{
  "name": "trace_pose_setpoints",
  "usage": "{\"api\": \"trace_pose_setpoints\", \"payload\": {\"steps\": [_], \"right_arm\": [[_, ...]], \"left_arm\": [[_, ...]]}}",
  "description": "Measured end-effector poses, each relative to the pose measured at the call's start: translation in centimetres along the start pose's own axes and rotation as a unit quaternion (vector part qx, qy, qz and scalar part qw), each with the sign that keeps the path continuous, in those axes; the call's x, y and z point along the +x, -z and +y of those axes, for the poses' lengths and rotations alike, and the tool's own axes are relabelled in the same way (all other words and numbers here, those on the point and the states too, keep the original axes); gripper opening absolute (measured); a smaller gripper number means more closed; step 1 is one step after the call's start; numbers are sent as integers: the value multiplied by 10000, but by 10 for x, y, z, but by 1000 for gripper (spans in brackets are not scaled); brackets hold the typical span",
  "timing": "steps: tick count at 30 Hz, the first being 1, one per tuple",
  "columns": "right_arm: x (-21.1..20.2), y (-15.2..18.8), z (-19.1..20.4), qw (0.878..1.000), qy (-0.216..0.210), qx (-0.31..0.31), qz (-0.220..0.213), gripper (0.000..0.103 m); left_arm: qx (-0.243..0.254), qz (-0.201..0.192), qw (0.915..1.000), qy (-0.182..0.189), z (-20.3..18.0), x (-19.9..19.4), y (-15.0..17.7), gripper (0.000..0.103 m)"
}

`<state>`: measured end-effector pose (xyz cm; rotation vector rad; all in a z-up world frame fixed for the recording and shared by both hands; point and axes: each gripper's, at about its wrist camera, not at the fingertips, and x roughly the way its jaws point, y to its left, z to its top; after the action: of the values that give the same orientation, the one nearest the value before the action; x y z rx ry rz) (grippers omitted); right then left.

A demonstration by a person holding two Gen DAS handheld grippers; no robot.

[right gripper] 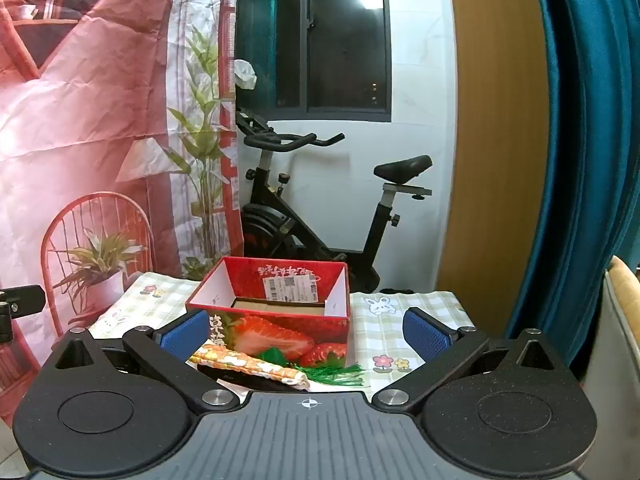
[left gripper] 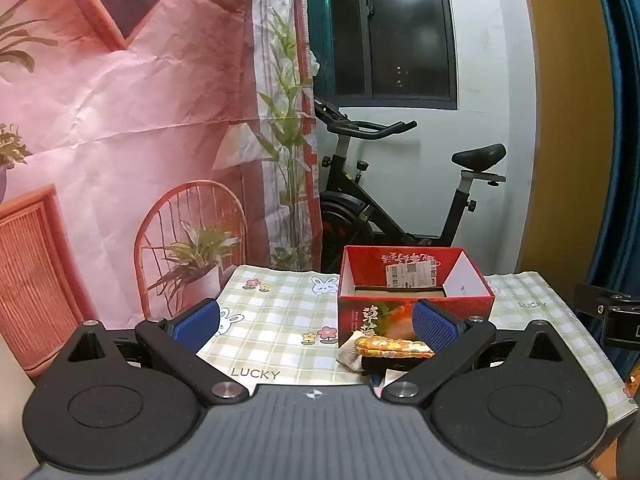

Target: Organize soft objects

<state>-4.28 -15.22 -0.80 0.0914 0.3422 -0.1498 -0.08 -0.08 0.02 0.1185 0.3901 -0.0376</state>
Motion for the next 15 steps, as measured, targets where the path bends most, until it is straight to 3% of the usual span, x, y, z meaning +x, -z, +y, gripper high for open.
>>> {"api": "trace_pose_setpoints", "payload": {"steps": [15], "right_arm": [[0, -2, -5, 10000, 9, 49, -5, 103]], "left_arm": [[-75, -100, 9999, -50, 1, -2, 0, 103]]}}
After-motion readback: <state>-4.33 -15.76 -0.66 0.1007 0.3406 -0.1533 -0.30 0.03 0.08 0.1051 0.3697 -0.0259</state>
